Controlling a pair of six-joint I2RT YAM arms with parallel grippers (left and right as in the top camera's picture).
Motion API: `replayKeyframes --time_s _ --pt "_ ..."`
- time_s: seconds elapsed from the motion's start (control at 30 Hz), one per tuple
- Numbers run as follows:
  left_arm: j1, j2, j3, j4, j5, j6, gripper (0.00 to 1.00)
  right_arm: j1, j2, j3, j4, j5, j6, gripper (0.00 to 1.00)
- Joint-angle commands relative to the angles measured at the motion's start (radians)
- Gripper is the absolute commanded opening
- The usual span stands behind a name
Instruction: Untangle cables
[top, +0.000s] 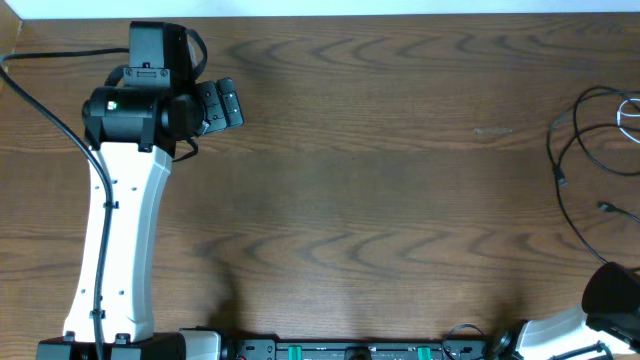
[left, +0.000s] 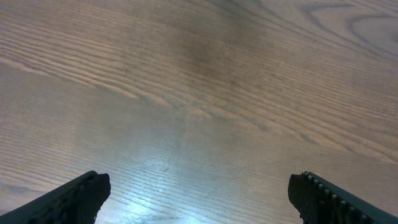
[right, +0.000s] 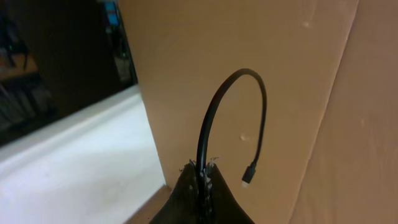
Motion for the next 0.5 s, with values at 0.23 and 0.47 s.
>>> replayKeyframes --time_s 0.23,0.47 --pt "0.004 0.002 0.005 -0.002 -0.01 0.01 0.98 0.007 0.138 -0.008 -0.121 -0.169 -0.109 0.01" --pt "0.004 0.002 0.005 -0.002 -0.01 0.01 0.98 0.06 0.326 -0.008 -0.232 -0.051 -0.153 0.01"
